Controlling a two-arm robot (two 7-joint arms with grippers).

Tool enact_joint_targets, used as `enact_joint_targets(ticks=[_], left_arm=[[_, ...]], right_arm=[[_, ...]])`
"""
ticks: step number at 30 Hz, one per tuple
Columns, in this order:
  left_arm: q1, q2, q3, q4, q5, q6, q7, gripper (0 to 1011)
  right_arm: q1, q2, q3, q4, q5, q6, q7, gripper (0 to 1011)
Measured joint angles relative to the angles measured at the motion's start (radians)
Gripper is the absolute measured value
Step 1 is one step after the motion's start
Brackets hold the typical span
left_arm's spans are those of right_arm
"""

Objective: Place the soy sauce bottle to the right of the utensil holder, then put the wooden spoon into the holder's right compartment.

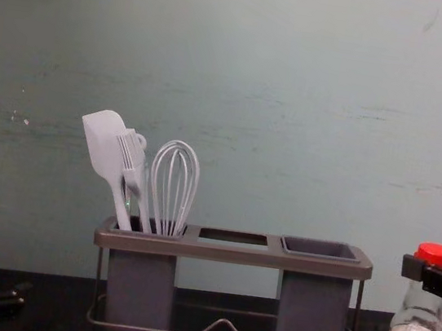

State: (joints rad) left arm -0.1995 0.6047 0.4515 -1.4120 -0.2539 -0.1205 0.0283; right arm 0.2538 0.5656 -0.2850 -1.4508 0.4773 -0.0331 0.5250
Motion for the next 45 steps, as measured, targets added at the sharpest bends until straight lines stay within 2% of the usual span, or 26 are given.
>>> enact_joint_targets(ticks=[18,34,45], left_arm=[[0.000,0.000,0.000,0.000,0.000,0.000,0.000,1005],[0.000,0.000,0.000,0.000,0.000,0.000,0.000,1005],[0.000,0.000,0.000,0.000,0.000,0.000,0.000,1005]], right_arm=[[0.035,-0.032,-0.017,0.053,-0.021,-0.008,0.001,382],[0.039,-0.036,-0.017,0.063,-0.021,-0.012,0.007,396],[0.038,-0.035,-0.017,0.061,-0.021,-0.012,0.007,733]])
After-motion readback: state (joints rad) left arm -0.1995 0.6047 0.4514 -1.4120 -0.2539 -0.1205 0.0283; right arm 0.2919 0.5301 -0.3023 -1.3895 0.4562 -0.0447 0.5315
